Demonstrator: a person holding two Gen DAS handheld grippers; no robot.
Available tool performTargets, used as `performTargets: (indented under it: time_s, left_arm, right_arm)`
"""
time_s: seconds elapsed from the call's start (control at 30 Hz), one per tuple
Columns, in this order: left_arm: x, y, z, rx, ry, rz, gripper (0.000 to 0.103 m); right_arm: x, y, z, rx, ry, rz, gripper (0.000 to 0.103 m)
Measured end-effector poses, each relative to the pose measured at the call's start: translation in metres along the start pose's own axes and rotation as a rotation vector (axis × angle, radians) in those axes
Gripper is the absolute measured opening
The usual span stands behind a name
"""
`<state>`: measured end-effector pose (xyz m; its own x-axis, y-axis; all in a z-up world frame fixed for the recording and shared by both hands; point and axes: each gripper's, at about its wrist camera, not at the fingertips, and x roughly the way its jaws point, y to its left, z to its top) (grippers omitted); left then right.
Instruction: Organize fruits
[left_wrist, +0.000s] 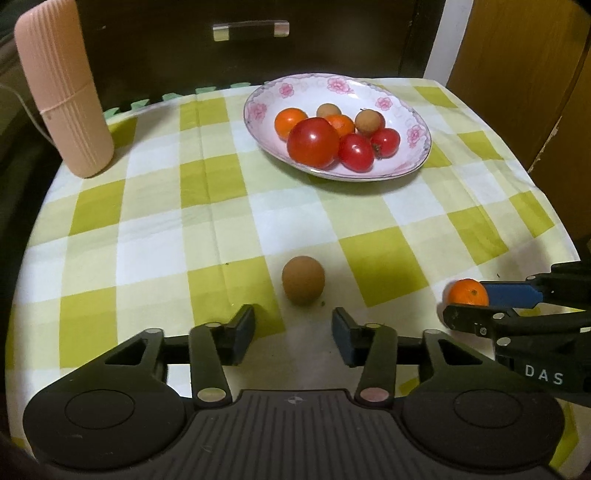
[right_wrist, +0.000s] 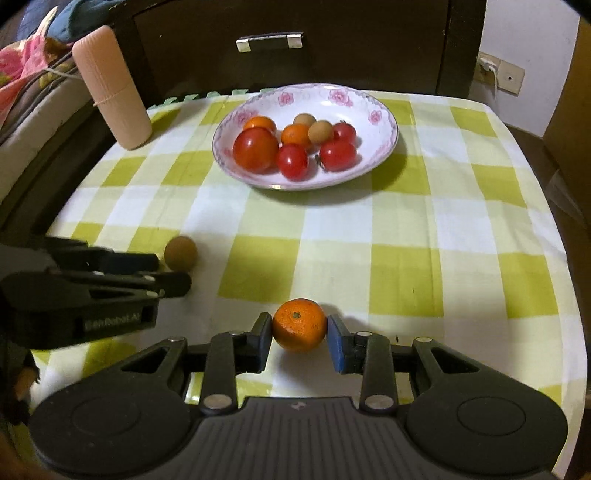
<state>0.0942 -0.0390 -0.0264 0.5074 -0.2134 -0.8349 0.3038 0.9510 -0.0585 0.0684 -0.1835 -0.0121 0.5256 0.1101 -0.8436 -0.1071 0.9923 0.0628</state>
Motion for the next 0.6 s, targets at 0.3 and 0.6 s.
performTargets:
  time_s: [0.3,0.6]
  left_arm:
    - [-0.006,0.005,0.007,-0.021,-0.033,0.025,0.068]
    - [0.003,-0.007,0.019,0.005,-0.057,0.02,0.071]
  right_arm:
    - [0.006,-0.005,-0.005,0.018,-0.011,0.013,0.031]
    - [0.005,-0.009,-0.007,0.055,-0.019,0.048,0.04]
